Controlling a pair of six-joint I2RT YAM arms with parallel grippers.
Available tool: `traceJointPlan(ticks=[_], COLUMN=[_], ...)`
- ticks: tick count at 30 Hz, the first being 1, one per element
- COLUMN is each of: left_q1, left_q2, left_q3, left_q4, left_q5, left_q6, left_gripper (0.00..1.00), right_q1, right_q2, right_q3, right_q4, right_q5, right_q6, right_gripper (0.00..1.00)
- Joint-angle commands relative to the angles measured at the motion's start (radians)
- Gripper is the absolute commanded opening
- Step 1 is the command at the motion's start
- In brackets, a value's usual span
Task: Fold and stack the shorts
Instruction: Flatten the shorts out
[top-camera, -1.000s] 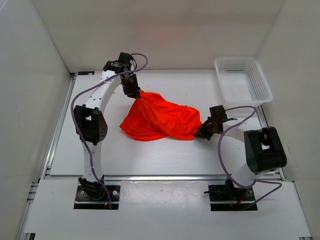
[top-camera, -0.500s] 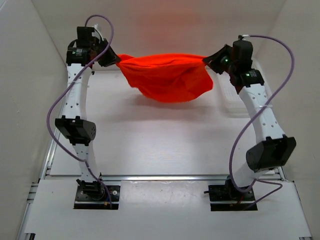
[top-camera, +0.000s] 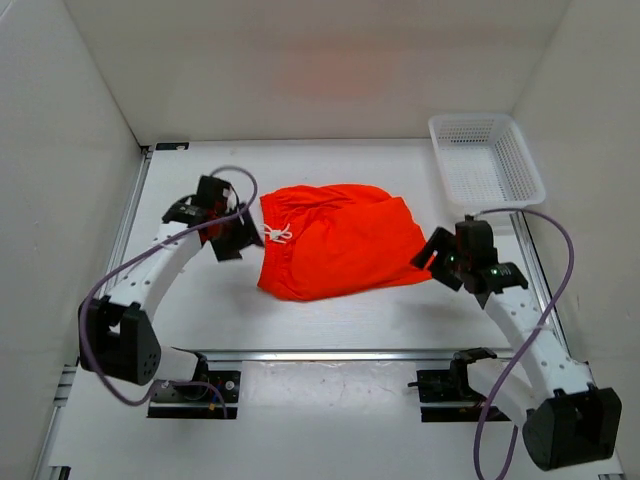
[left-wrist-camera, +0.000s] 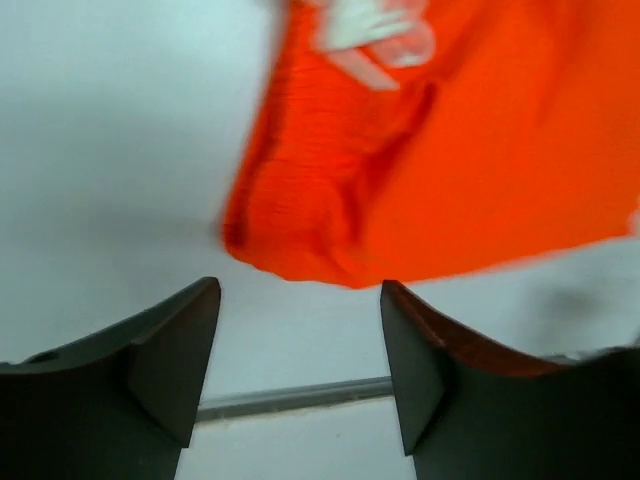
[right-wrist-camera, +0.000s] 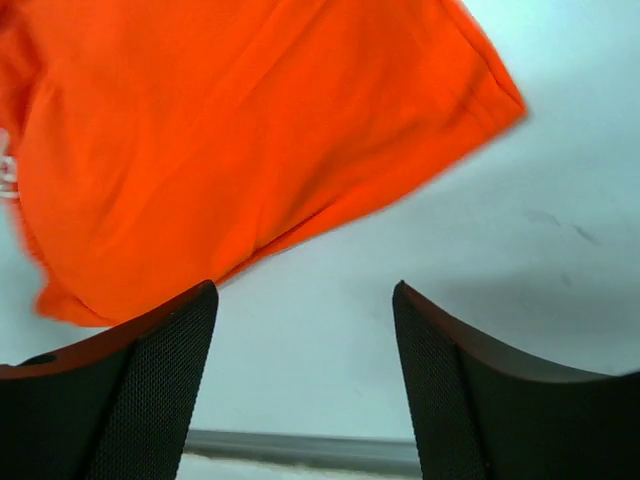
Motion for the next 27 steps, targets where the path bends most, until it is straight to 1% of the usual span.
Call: traceJointPlan(ticks=[1,2,3,4,5,6,7,8,9,10,11,12,13,14,16,18,19,20,21,23,24,25,27], left_q1=[-0.008,-0.008,-0.008,-0.008,-0.008,-0.008,-0.008,-0.035,-0.053,-0.075,-0.121,-0.141,-0.159,-0.172,-0.181,-0.192,-0.192,-0.204,-0.204,-0.213,-0.213,-0.213,-0.213], left_q2=[-0.001,-0.015,-0.030,-0.050,-0.050,-0.050,-0.041,-0.029,-0.017,0.005,0.005,0.017,0.017,0.029,0.054,0.089,0.135,0.158,0.178,0.226,0.235,0.235,0.235], left_q3=[-0.146,-0.161,-0.183,-0.192,-0.201,-0.224,-0.236,-0.249,-0.267,-0.278,-0.290,-0.321,-0.338,-0.353,-0.378,-0.390,-0.381,-0.381,-0.372,-0.362,-0.350,-0.338,-0.327], left_q4=[0.003,0.003,0.003,0.003,0.003,0.003,0.003,0.003,0.003,0.003,0.003,0.003,0.030,0.045,0.082,0.119,0.119,0.130,0.130,0.139,0.139,0.139,0.139], left_q5=[-0.059,-0.068,-0.068,-0.078,-0.078,-0.041,-0.021,-0.006,0.004,0.004,0.004,0.004,0.004,0.004,0.030,0.030,0.021,0.021,0.007,-0.003,-0.018,-0.033,-0.033], left_q6=[-0.073,-0.082,-0.096,-0.105,-0.119,-0.146,-0.159,-0.169,-0.192,-0.206,-0.223,-0.260,-0.277,-0.292,-0.314,-0.314,-0.314,-0.314,-0.314,-0.304,-0.304,-0.294,-0.294], left_gripper=[0.74,0.63,0.45,0.30,0.21,0.15,0.15,0.17,0.24,0.44,0.61,0.76,0.83,0.95,1.00,1.00,0.97,0.91,0.83,0.74,0.67,0.52,0.30], right_q1=[0.002,0.002,0.002,0.002,0.002,0.002,0.002,0.002,0.002,0.002,0.002,0.002,0.002,0.002,0.002,0.002,0.002,-0.008,-0.008,-0.031,-0.040,-0.040,-0.065], right_q2=[-0.158,-0.174,-0.174,-0.174,-0.165,-0.153,-0.125,-0.113,-0.102,-0.093,-0.078,-0.067,-0.067,-0.058,-0.048,-0.022,-0.007,-0.007,0.004,0.013,0.022,0.037,0.059], right_q3=[-0.045,-0.054,-0.054,-0.045,-0.045,-0.045,-0.045,-0.045,-0.045,-0.057,-0.071,-0.071,-0.082,-0.097,-0.126,-0.145,-0.154,-0.169,-0.169,-0.205,-0.215,-0.228,-0.264], right_q4=[-0.101,-0.128,-0.139,-0.148,-0.168,-0.178,-0.178,-0.178,-0.178,-0.178,-0.178,-0.169,-0.168,-0.158,-0.147,-0.135,-0.121,-0.107,-0.098,-0.081,-0.052,-0.034,0.040], right_q5=[0.074,0.074,0.074,0.074,0.074,0.051,0.039,0.029,0.020,0.020,0.006,-0.007,-0.017,-0.017,-0.043,-0.058,-0.081,-0.092,-0.101,-0.118,-0.148,-0.164,-0.199], right_q6=[0.013,0.013,0.013,0.013,0.013,0.013,0.013,0.013,0.022,0.022,0.022,0.031,0.031,0.031,0.042,0.056,0.066,0.077,0.077,0.105,0.105,0.120,0.152], right_gripper=[0.74,0.70,0.63,0.61,0.61,0.60,0.61,0.63,0.67,0.73,0.76,0.79,0.80,0.80,0.81,0.81,0.81,0.82,0.82,0.82,0.82,0.82,0.82])
